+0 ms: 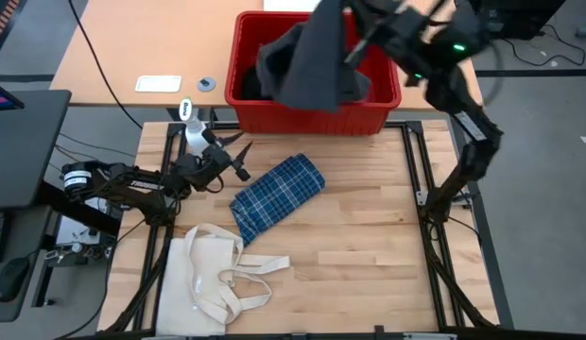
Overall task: Fold Laundry from Bin
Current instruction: Fold the gray short
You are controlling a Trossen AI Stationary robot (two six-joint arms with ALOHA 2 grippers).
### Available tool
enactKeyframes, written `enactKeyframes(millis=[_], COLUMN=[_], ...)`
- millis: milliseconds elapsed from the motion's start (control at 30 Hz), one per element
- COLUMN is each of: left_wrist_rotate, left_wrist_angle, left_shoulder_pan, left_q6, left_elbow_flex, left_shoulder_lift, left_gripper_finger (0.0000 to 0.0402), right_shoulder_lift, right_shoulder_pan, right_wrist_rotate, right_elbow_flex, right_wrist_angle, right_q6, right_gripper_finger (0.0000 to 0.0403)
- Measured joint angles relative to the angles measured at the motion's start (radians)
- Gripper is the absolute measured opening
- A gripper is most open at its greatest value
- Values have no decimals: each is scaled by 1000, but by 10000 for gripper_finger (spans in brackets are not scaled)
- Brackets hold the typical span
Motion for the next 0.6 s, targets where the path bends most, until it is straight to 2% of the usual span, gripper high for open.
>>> enactKeyframes(millis=[100,233,300,467,600], left_wrist_rotate=[0,8,45,179,310], left_wrist_angle=[27,25,22,13,11], left_shoulder_pan=[-26,-73,-95,-143,-179], left_q6=[-53,-121,-147,-206,-239], left_elbow_flex=[0,0,0,0,0], left_shoulder_lift=[0,0,0,0,0], left_gripper_finger=[180,180,180,180,180], right_shoulder_lift=[-44,-96,-119,-148,-142], right_shoulder_pan=[78,221,305,491,611], right_wrist_rotate=[44,-27,-32,88,83], right_elbow_flex=[0,-2,-2,0,-2], right_wrist_angle=[-33,-98,-132,-233,-279], right_q6=[-18,-19,-19,-27,-30], right_gripper_finger=[10,10,10,11,11])
